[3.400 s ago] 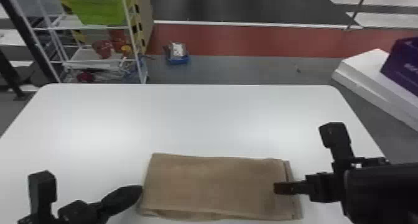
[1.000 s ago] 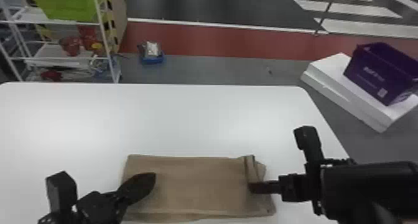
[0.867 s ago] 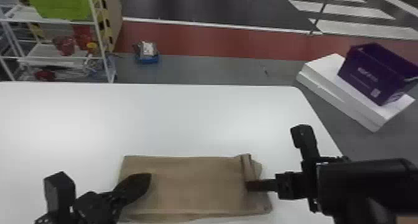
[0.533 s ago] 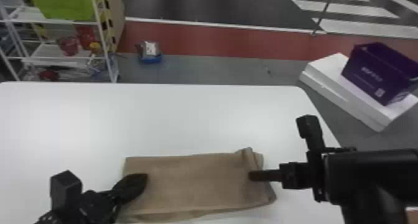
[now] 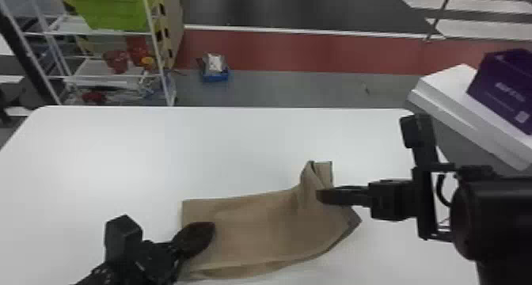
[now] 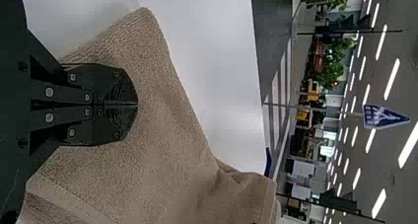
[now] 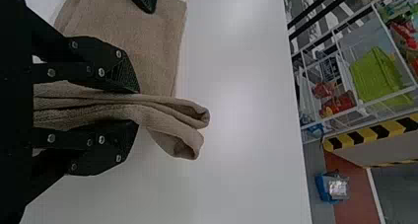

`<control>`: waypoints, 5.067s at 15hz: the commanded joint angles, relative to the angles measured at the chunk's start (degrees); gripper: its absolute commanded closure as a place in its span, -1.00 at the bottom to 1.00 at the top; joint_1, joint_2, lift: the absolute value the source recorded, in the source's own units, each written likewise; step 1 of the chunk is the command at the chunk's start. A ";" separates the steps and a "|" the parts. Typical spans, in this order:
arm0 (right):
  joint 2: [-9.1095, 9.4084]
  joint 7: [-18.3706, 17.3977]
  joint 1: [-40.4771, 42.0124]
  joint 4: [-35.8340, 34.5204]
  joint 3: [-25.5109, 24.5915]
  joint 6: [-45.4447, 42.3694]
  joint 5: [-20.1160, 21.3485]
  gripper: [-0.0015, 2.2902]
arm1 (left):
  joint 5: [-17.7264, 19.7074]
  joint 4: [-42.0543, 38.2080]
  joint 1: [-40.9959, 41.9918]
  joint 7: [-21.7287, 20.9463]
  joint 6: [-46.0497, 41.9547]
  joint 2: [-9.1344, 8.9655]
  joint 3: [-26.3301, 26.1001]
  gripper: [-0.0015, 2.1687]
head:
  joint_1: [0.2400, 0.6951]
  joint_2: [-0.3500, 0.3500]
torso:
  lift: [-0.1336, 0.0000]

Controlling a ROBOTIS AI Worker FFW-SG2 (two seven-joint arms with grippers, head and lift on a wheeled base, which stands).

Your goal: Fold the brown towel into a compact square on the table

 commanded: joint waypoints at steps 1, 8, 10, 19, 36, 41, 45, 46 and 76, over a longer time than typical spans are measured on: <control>1.40 -0.08 -0.73 -0.91 1.53 0.47 -2.07 -0.27 | -0.36 0.01 -0.21 0.01 0.75 -0.07 -0.68 0.79 | 1.00 -0.16 | -0.85; 6.02 -1.13 -4.25 -0.91 7.33 0.47 -0.84 -0.27 | -0.09 -1.75 0.23 0.01 1.63 -0.16 -1.04 0.79 | 1.00 0.10 | -0.85; 6.02 -1.93 -4.51 -0.82 7.33 0.47 -0.58 -0.27 | 2.37 -6.05 2.34 -0.79 1.99 0.11 2.22 0.79 | 1.00 0.14 | -0.85; 6.02 -2.54 -6.71 0.50 7.77 0.47 -0.40 -0.27 | 3.33 -6.58 4.72 -3.95 5.15 0.19 6.79 0.79 | 1.00 0.32 | -0.85; 6.02 -11.42 -10.49 14.56 22.62 0.47 -2.78 -0.27 | 1.84 -5.88 4.10 -3.07 6.38 -0.25 2.13 0.79 | 1.00 0.51 | -0.85; 6.02 -15.20 -12.60 14.82 25.79 0.47 -6.82 -0.27 | 1.84 -5.61 3.48 -2.98 6.38 -0.33 0.63 0.79 | 1.00 0.52 | -0.85; 6.02 -16.52 -12.69 15.53 27.72 0.47 -8.49 -0.27 | 1.75 -5.09 3.13 -2.63 6.38 -0.33 -0.24 0.79 | 1.00 0.56 | -0.85; 6.02 -16.78 -12.69 15.70 27.81 0.47 -9.63 -0.27 | 1.75 -5.09 3.13 -2.63 6.38 -0.33 -0.24 0.79 | 1.00 0.57 | -0.85; 6.02 -6.85 -2.05 -2.58 14.71 0.47 -10.16 0.38 | 9.05 -15.28 5.33 -3.25 6.73 -0.60 7.14 0.79 | 1.00 0.59 | -0.85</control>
